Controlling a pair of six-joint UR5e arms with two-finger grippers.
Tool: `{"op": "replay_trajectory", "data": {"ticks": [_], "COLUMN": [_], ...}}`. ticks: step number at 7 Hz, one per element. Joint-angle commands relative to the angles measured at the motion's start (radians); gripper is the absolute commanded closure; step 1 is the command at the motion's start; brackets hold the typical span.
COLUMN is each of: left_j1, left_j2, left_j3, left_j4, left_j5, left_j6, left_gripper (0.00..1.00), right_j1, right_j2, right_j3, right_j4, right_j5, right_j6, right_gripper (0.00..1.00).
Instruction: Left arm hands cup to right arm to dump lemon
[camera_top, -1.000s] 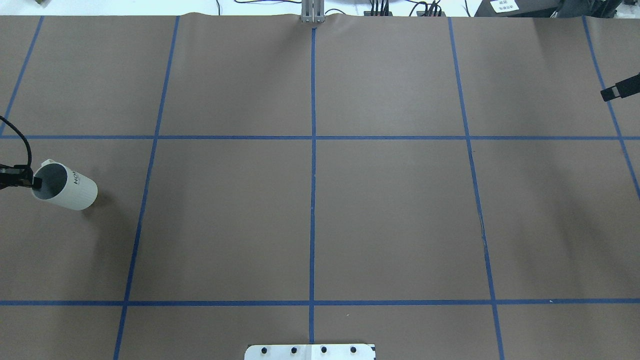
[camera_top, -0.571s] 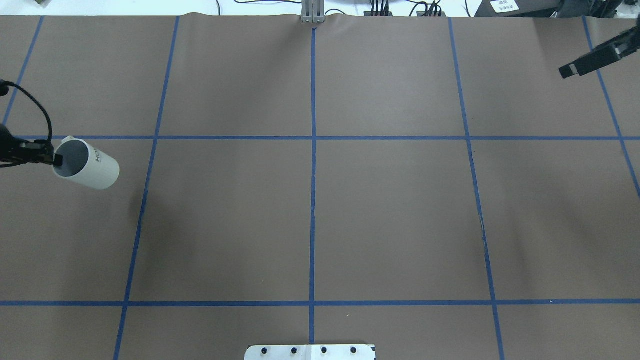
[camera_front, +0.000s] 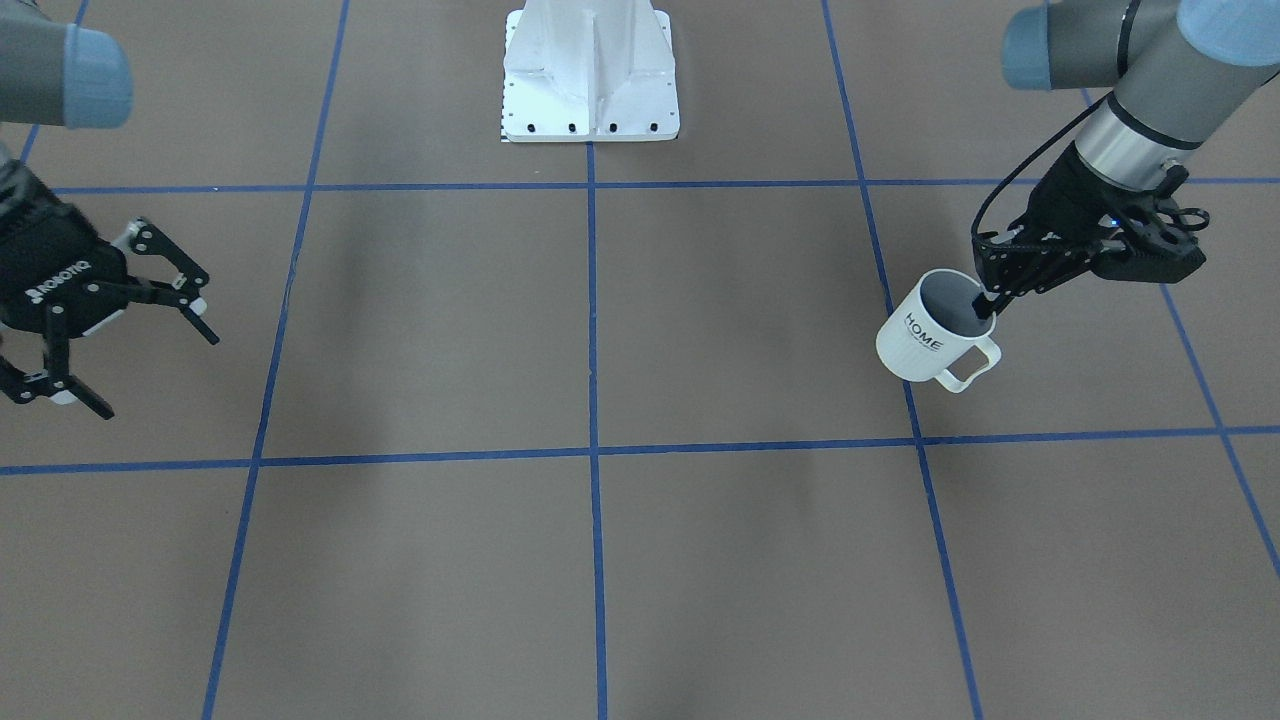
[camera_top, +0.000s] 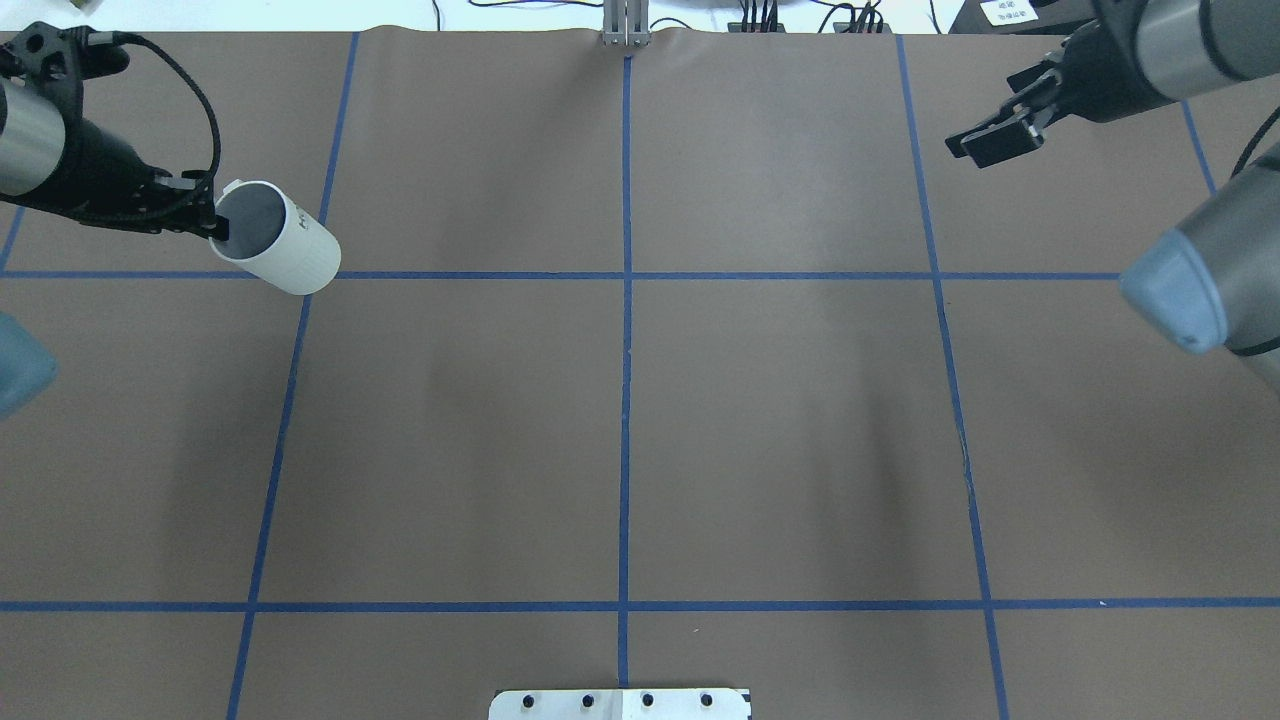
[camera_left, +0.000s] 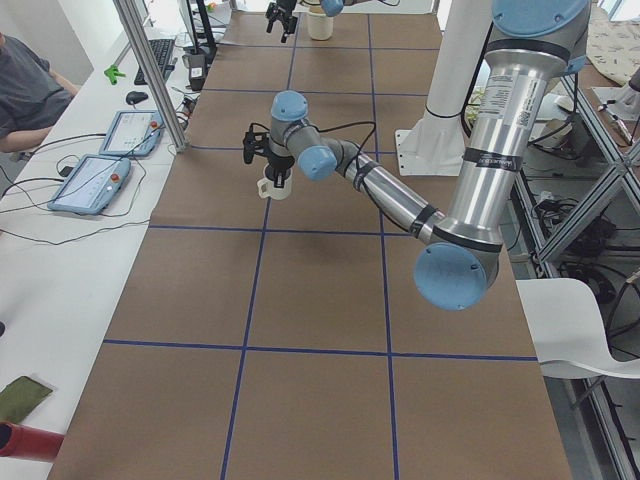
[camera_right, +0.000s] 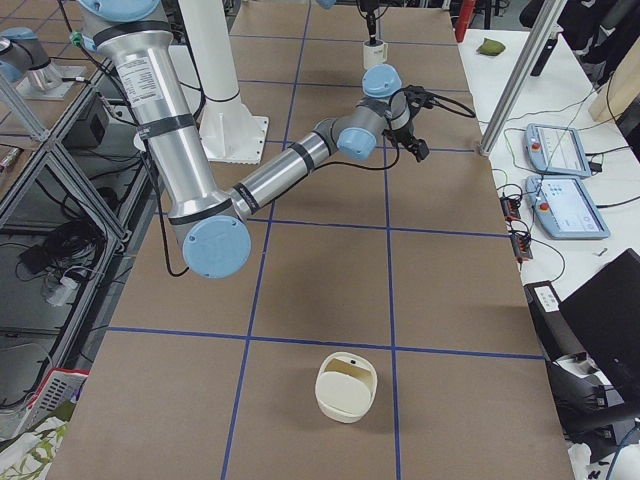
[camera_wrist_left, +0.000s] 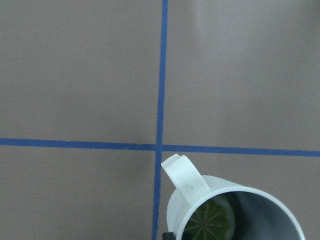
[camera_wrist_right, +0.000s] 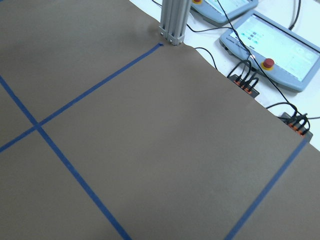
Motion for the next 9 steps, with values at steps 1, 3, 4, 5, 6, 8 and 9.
{"op": "replay_trajectory", "data": {"ticks": [1, 3, 4, 5, 6, 8, 9], "left_j1": [0.041, 0.065, 0.087, 0.093, 0.095, 0.121, 0.122], "left_j2": [-0.168, -0.276, -0.346, -0.379, -0.396, -0.437, -0.445], "left_j3": [0.006, 0.043, 0.084, 0.092, 0.098, 0.114, 0.114], "left_j4": [0.118, 0.125, 0.125, 0.125, 0.125, 0.125, 0.125], "left_j5": [0.002, 0.001, 0.002, 0.003, 0.003, 0.001, 0.001], "left_j6": [-0.114, -0.207, -0.263, -0.299, -0.316, -0.346, -0.353], "left_gripper": [1.00, 1.00, 1.00, 1.00, 1.00, 1.00, 1.00], "right_j1": [-0.155, -0.256, -0.379, -0.479, -0.532, -0.598, -0.621], "right_j2": [0.021, 0.066, 0.080, 0.084, 0.089, 0.113, 0.116], "right_j3": [-0.005, -0.010, -0.012, -0.012, -0.013, -0.013, -0.013], "right_j4": [0.151, 0.234, 0.327, 0.393, 0.441, 0.469, 0.484], "right_j5": [-0.205, -0.261, -0.489, -0.661, -0.693, -0.768, -0.814], "right_j6": [0.026, 0.089, 0.089, 0.091, 0.089, 0.089, 0.091], "right_gripper": [0.02, 0.07, 0.04, 0.02, 0.02, 0.02, 0.02]}}
